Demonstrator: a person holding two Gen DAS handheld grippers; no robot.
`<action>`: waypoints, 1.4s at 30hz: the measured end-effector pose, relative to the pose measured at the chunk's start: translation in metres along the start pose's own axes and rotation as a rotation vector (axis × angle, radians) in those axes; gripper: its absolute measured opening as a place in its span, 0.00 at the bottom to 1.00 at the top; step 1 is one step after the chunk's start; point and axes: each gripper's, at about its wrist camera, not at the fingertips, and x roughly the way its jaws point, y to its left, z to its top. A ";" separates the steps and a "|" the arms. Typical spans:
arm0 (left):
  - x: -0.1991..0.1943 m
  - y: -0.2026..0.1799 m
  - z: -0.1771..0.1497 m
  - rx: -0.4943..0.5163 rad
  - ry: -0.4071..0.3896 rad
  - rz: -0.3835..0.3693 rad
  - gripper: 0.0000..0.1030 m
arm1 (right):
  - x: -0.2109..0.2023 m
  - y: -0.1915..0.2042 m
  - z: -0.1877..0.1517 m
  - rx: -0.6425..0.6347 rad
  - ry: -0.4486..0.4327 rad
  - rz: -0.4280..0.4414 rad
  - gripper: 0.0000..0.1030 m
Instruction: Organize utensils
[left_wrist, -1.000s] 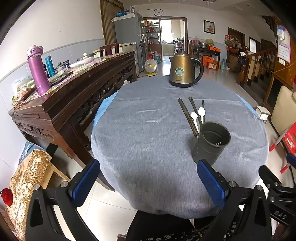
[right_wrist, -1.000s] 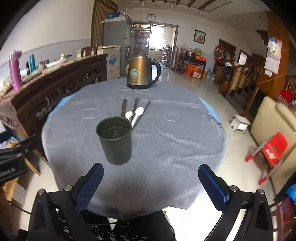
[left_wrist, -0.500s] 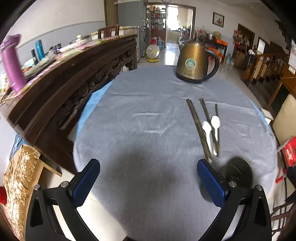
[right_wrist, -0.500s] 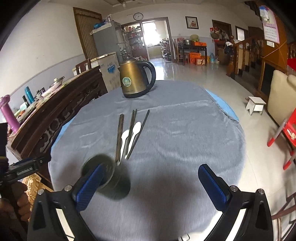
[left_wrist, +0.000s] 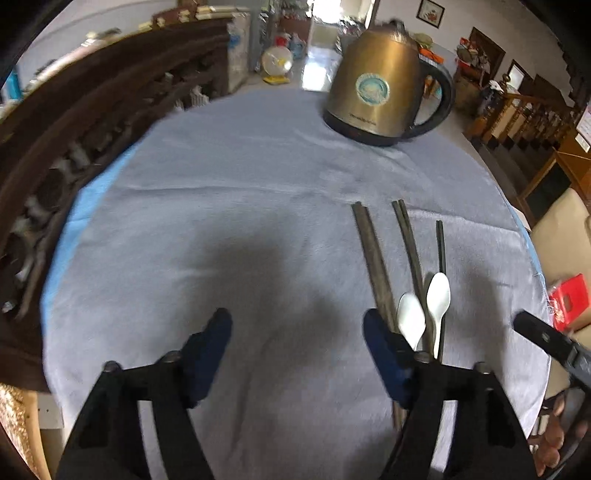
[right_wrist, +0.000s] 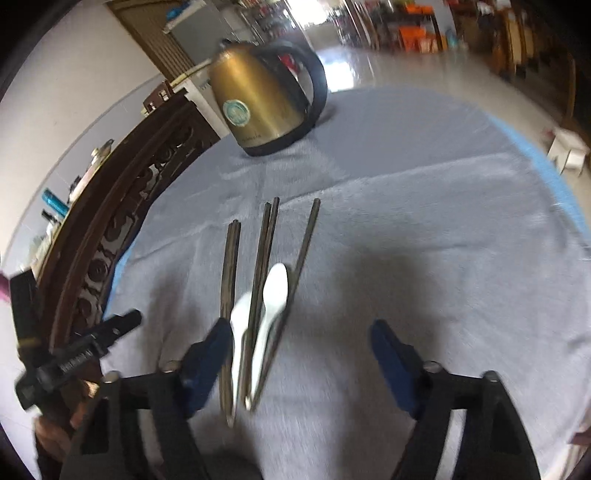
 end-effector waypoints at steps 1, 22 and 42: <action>0.007 -0.001 0.005 -0.002 0.011 -0.006 0.68 | 0.010 -0.001 0.009 0.016 0.011 0.013 0.67; 0.100 -0.030 0.075 -0.021 0.118 -0.033 0.57 | 0.135 0.018 0.087 -0.049 0.110 -0.229 0.09; 0.100 -0.031 0.081 0.034 0.140 0.011 0.41 | 0.106 -0.016 0.070 0.067 0.141 -0.104 0.11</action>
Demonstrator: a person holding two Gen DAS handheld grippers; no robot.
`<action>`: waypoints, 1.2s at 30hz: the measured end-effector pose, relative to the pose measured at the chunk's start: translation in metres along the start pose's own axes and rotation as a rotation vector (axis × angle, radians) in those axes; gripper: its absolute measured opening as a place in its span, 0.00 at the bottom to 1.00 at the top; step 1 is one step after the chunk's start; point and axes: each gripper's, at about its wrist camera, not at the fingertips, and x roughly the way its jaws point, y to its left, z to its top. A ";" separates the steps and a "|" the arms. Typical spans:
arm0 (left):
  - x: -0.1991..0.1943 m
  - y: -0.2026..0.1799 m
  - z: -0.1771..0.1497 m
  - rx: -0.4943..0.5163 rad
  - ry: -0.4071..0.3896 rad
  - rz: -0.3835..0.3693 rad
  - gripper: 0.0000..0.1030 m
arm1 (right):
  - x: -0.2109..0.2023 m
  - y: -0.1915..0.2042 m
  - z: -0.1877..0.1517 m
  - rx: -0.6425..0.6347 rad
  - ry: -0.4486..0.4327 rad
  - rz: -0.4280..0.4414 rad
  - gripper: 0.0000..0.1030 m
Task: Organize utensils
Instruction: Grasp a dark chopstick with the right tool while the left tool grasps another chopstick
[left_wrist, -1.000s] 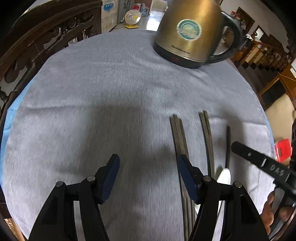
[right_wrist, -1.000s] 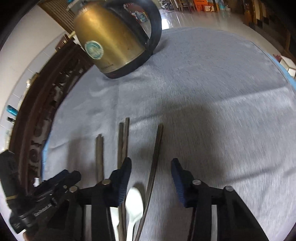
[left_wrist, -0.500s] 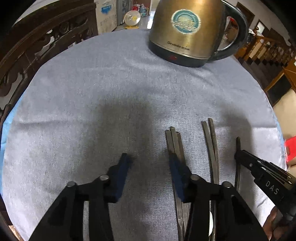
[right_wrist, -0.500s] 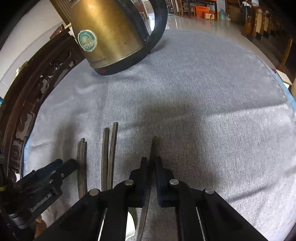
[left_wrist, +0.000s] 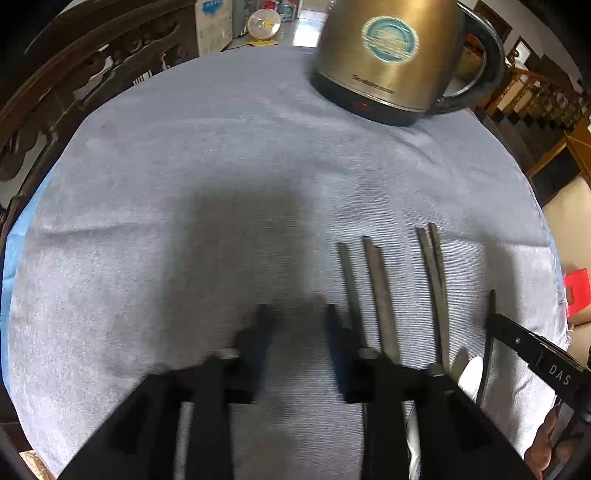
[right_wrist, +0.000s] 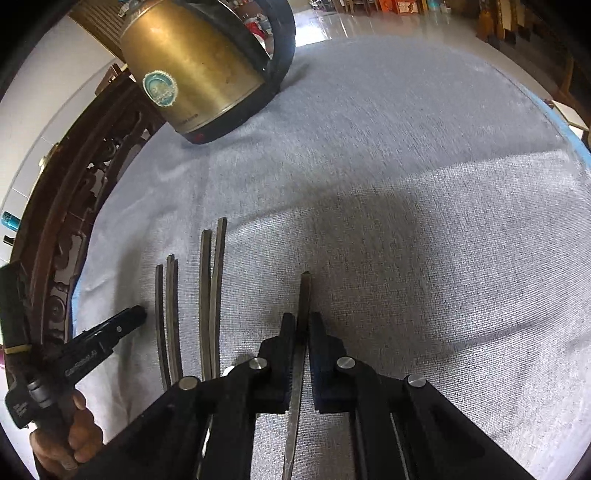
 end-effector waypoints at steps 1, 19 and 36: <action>0.001 -0.009 -0.001 0.012 -0.010 0.021 0.42 | 0.001 0.002 0.002 -0.002 0.001 -0.004 0.11; -0.020 -0.002 -0.014 0.028 -0.087 0.048 0.02 | -0.017 0.016 -0.006 -0.111 -0.076 -0.054 0.08; -0.007 -0.005 0.006 -0.136 0.040 -0.125 0.04 | -0.010 -0.012 -0.009 -0.045 -0.052 0.038 0.08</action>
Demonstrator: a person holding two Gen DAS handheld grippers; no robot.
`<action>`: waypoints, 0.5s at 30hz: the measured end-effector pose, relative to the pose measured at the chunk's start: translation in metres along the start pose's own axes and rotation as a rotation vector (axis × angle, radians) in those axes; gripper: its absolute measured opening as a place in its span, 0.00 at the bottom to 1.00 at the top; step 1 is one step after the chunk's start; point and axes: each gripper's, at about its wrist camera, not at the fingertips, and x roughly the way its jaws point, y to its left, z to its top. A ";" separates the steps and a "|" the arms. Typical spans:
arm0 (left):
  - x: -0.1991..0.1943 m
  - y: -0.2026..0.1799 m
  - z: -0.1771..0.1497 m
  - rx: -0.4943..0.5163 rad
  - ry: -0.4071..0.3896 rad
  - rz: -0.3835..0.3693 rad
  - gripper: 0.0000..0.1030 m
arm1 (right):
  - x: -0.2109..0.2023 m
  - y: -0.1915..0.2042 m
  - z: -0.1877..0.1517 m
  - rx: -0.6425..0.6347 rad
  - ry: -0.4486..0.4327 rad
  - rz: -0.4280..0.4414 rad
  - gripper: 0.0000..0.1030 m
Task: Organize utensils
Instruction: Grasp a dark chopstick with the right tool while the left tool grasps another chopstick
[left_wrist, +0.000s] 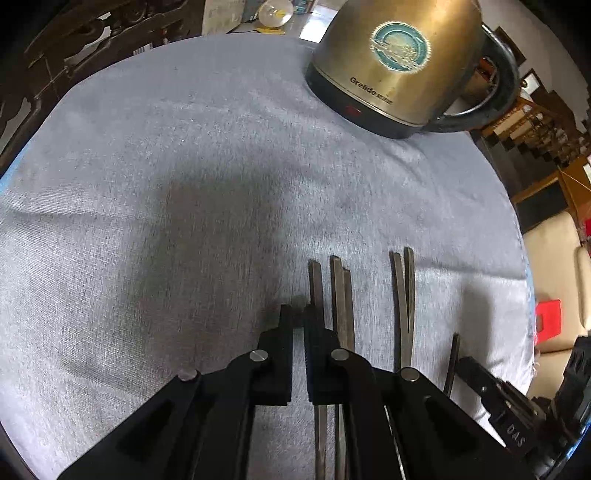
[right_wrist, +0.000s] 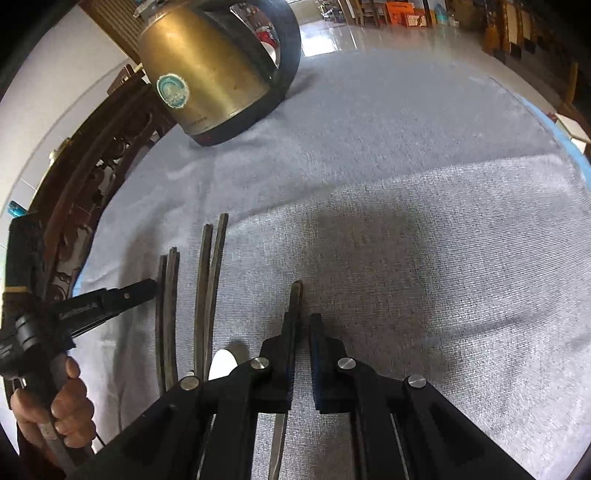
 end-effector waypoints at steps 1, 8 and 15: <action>0.001 -0.003 0.003 -0.002 0.009 0.011 0.07 | 0.000 -0.001 0.000 0.000 0.001 0.003 0.08; 0.004 -0.012 0.013 -0.051 0.078 -0.017 0.42 | 0.000 -0.008 0.000 0.014 0.040 0.051 0.10; 0.019 -0.032 0.006 0.044 0.018 0.103 0.42 | 0.002 -0.011 0.001 0.015 0.045 0.070 0.11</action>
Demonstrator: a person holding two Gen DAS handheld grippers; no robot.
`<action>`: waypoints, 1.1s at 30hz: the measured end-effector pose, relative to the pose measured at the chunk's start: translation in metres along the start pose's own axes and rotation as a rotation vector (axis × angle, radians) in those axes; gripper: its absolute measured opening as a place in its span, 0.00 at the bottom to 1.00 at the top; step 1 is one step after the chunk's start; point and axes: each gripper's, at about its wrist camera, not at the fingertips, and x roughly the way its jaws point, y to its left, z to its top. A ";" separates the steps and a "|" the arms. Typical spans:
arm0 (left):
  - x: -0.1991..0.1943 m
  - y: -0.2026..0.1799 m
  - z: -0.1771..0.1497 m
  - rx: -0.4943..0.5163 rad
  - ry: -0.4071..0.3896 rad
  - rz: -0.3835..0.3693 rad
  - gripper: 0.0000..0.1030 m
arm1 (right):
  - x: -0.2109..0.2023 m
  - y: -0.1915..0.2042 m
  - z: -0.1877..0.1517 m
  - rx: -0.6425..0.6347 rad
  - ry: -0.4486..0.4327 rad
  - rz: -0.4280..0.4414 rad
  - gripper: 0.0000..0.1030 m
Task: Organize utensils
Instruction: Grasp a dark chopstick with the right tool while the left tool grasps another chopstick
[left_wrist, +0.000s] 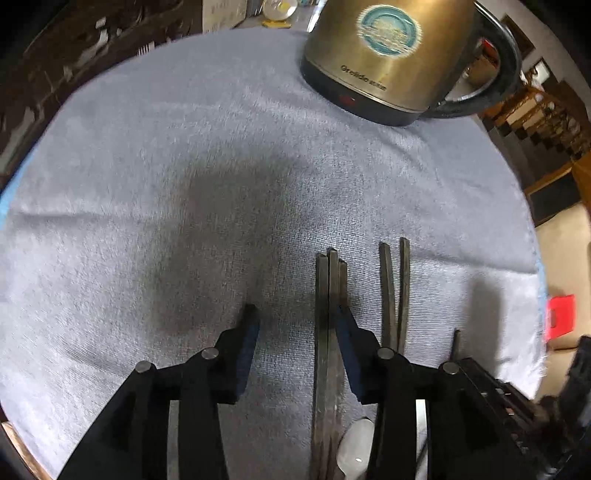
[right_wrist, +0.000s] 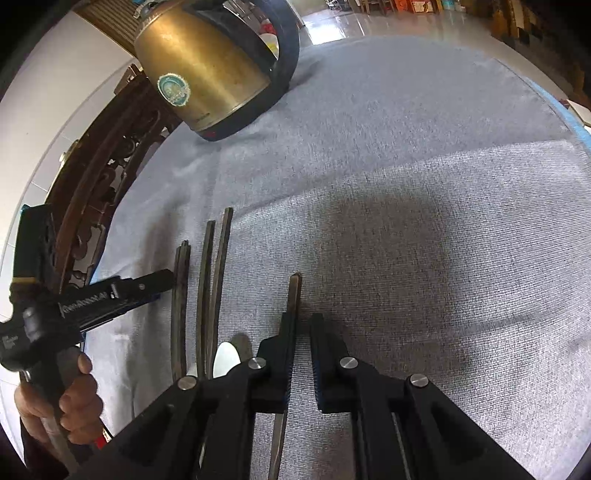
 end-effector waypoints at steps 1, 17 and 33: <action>0.002 -0.006 0.000 0.020 -0.008 0.021 0.43 | 0.000 0.000 0.000 0.001 0.000 -0.001 0.11; -0.015 0.028 0.000 0.100 0.023 0.118 0.44 | 0.001 0.006 -0.001 0.043 0.012 -0.017 0.13; 0.007 -0.005 0.014 0.127 0.002 0.171 0.08 | 0.027 0.073 0.002 -0.275 0.104 -0.381 0.07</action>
